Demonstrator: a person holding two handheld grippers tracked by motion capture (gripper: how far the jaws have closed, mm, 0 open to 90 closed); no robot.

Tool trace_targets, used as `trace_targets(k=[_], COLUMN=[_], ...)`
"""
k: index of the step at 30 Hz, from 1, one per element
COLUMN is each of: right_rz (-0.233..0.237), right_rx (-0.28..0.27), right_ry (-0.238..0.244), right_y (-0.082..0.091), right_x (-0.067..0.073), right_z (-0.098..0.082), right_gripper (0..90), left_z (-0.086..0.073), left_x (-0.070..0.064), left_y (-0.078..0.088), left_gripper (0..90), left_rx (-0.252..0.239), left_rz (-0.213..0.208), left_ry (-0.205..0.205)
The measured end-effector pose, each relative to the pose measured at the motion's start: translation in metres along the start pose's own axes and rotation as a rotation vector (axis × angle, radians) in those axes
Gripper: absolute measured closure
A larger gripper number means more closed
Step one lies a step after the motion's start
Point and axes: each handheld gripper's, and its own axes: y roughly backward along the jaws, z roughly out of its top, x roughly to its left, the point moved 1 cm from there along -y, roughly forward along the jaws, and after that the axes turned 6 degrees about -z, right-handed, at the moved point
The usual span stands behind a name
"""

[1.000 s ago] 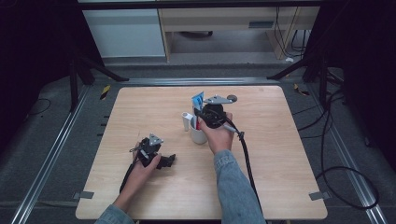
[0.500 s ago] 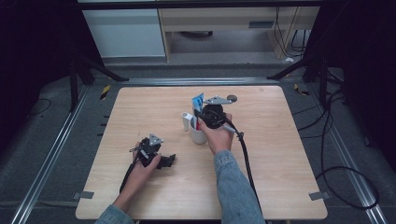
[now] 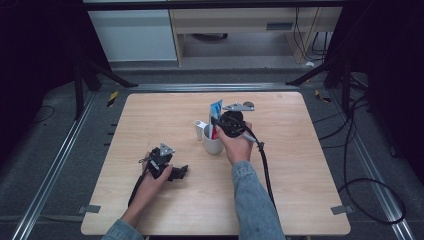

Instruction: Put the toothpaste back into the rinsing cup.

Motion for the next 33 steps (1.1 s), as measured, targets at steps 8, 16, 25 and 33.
trace_targets(k=[8, 16, 25, 33], right_rz=[-0.002, 0.003, -0.022, -0.05], right_rx=[0.002, 0.009, 0.008, 0.003], right_ry=[-0.023, -0.045, -0.023, -0.005], right_y=[0.002, 0.004, 0.006, 0.008], right_x=[-0.007, -0.012, -0.011, -0.01], right_z=[-0.002, -0.003, -0.003, -0.002], right_gripper=[70.9, 70.2, 63.2, 54.4], left_z=[0.0, 0.0, 0.0, 0.0], left_x=[0.0, 0.0, 0.0, 0.0], left_y=[0.0, 0.0, 0.0, 0.0], left_gripper=[0.0, 0.0, 0.0, 0.0], left_rx=[0.0, 0.003, 0.003, 0.0], left_rz=[0.0, 0.0, 0.0, -0.001], left_ry=[0.0, -0.001, -0.001, -0.002])
